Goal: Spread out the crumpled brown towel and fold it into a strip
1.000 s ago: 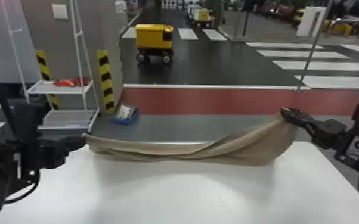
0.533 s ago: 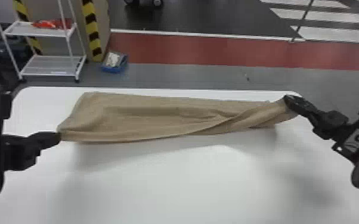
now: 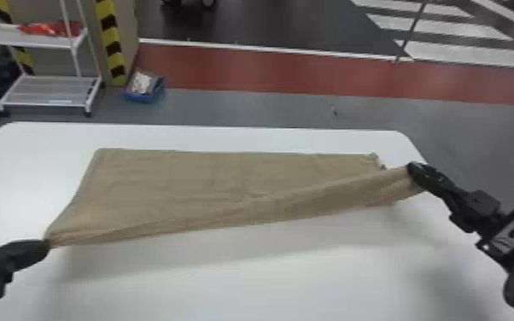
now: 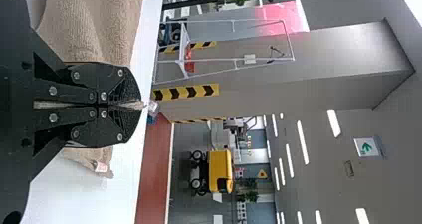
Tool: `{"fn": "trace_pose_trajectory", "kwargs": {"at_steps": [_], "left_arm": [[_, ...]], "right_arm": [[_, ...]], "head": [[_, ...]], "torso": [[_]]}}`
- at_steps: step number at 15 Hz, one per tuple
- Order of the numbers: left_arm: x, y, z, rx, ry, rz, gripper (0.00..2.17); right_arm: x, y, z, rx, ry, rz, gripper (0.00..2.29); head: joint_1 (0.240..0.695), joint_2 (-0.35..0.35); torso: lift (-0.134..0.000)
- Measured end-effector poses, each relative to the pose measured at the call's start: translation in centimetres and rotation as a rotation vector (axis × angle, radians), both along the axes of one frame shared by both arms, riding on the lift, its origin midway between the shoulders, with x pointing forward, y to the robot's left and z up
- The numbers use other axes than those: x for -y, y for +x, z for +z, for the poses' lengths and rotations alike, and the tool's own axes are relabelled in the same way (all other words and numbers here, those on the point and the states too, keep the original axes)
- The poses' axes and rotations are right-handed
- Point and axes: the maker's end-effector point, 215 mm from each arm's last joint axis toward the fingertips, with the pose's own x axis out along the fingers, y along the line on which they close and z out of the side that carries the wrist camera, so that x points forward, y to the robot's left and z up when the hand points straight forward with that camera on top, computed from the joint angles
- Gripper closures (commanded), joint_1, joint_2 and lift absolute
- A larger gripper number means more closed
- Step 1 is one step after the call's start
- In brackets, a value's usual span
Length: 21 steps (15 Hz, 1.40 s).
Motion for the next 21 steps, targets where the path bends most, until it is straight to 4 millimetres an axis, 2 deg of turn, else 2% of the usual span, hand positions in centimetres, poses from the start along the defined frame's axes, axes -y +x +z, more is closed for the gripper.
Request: {"fn": "trace_pose_trajectory", "kwargs": {"at_steps": [3, 6, 9, 11, 13, 16, 21], "left_arm": [[1.0, -2.7, -0.1, -0.044, -0.004, -0.012, 1.88], [1.4, -4.6, 0.5, -0.071, -0.004, -0.011, 1.88], [1.3, -5.6, 1.3, -0.076, -0.004, -0.006, 1.88], [1.3, -5.3, 1.8, -0.067, -0.002, -0.004, 1.88], [1.5, -4.0, 2.8, -0.044, -0.003, -0.004, 1.88], [2.1, -0.4, 4.1, -0.004, 0.003, -0.009, 1.88], [3.8, 5.7, 4.2, 0.004, 0.035, -0.027, 1.88]], "right_arm": [[0.2, -2.1, -0.7, -0.005, 0.01, 0.008, 1.89], [0.6, -3.4, -0.7, 0.004, 0.016, 0.004, 1.89], [1.4, -4.1, -0.3, 0.008, 0.028, -0.01, 1.89], [2.2, -4.0, 0.3, 0.014, 0.04, -0.027, 1.89], [2.6, -3.2, 1.4, 0.033, 0.045, -0.034, 1.89], [2.8, -0.9, 2.2, 0.034, 0.051, -0.05, 1.89], [1.9, 3.0, 3.2, 0.022, 0.048, -0.064, 1.89]], "head": [[0.695, -0.21], [0.695, -0.228], [0.695, -0.24], [0.695, -0.253], [0.695, -0.253], [0.695, -0.246], [0.695, -0.228]], "torso": [[-0.123], [-0.123], [-0.123], [-0.123], [-0.123], [-0.123], [-0.123]]}}
